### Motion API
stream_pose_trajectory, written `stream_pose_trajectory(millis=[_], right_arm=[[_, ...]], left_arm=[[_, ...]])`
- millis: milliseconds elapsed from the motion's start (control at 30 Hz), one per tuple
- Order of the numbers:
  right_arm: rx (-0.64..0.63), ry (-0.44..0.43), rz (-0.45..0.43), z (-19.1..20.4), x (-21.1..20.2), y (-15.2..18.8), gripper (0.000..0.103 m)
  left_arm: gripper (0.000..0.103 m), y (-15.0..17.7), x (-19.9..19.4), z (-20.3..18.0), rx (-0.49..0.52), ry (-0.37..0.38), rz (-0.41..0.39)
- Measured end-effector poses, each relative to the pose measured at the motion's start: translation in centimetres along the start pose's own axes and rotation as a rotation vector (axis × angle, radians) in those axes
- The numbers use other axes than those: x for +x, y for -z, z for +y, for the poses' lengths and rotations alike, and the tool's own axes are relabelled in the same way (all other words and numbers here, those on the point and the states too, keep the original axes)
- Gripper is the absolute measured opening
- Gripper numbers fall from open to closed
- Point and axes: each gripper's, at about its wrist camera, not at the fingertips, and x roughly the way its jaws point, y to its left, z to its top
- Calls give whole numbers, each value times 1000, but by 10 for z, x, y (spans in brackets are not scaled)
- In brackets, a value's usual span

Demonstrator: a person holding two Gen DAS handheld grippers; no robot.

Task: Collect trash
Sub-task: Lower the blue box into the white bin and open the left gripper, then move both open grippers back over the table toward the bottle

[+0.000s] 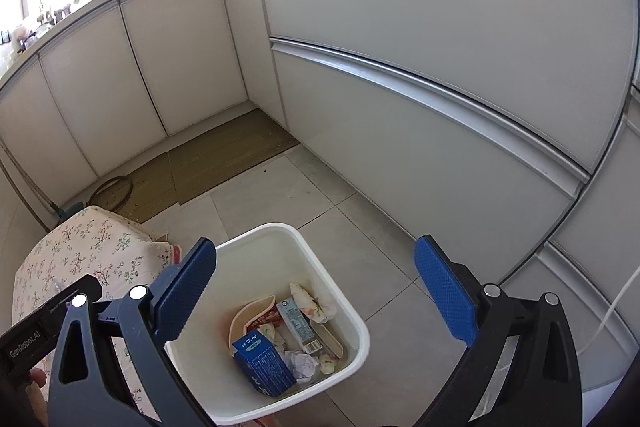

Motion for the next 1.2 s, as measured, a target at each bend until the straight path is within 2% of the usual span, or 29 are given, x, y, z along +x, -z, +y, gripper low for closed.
stream_pose_trajectory(millis=[300,800,1000,1133,1200], right_arm=[[-162,-55,-18,87,-7,17,96],[-416,-215,-3,251,-18,61,96],[-541,-280,44,307,-17,86,96],[-616,-301,76,341,-12,105,96],[-623,-322,120,356,-5,111,96]], left_arm=[[77,4,-40,75,-69,-119,-79],[80,19,-96,218,-251,-294,-106],[81,34,-112,277,-348,-357,-105],[81,44,-117,313,-425,-367,-89],[81,49,-121,330,-463,-368,-86]])
